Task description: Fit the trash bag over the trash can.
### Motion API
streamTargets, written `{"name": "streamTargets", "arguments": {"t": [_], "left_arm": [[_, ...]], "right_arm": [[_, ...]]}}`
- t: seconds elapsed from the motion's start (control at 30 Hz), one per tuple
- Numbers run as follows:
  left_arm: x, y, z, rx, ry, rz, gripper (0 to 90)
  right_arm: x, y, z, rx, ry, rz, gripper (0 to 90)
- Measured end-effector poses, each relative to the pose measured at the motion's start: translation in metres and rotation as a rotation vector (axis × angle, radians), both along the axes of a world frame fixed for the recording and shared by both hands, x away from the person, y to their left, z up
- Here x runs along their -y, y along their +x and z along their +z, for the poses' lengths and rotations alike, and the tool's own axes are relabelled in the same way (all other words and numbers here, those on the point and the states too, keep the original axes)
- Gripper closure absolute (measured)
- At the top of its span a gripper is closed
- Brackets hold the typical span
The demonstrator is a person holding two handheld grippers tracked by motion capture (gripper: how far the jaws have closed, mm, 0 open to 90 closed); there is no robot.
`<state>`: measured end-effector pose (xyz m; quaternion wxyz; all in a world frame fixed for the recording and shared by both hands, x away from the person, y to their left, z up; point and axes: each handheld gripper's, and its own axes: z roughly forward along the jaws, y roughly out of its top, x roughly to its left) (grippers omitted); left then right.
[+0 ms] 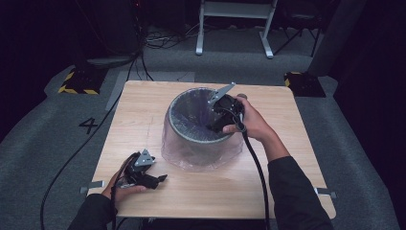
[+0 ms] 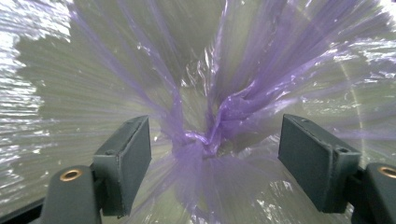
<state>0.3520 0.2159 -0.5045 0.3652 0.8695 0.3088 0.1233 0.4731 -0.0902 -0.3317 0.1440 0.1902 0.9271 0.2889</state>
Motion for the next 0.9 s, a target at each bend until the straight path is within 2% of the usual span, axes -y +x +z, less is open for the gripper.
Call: {"name": "streamTargets", "arguments": {"t": [0.3,0.43,0.6,0.9], "left_arm": [[0.000,0.000,0.000,0.000,0.000,0.000,13.9],[0.000,0.000,0.000,0.000,-0.001,0.000,13.9],[0.000,0.000,0.000,0.001,-0.001,-0.001,13.9],[0.000,0.000,0.000,0.001,-0.001,-0.001,13.9]], "right_arm": [[0.011,-0.001,0.005,0.018,0.086,-0.040,23.2],[0.016,-0.003,0.008,0.026,0.110,-0.055,21.6],[0.024,-0.008,0.016,0.070,0.149,-0.062,21.3],[0.044,-0.018,0.032,0.119,0.231,-0.084,20.4]]}}
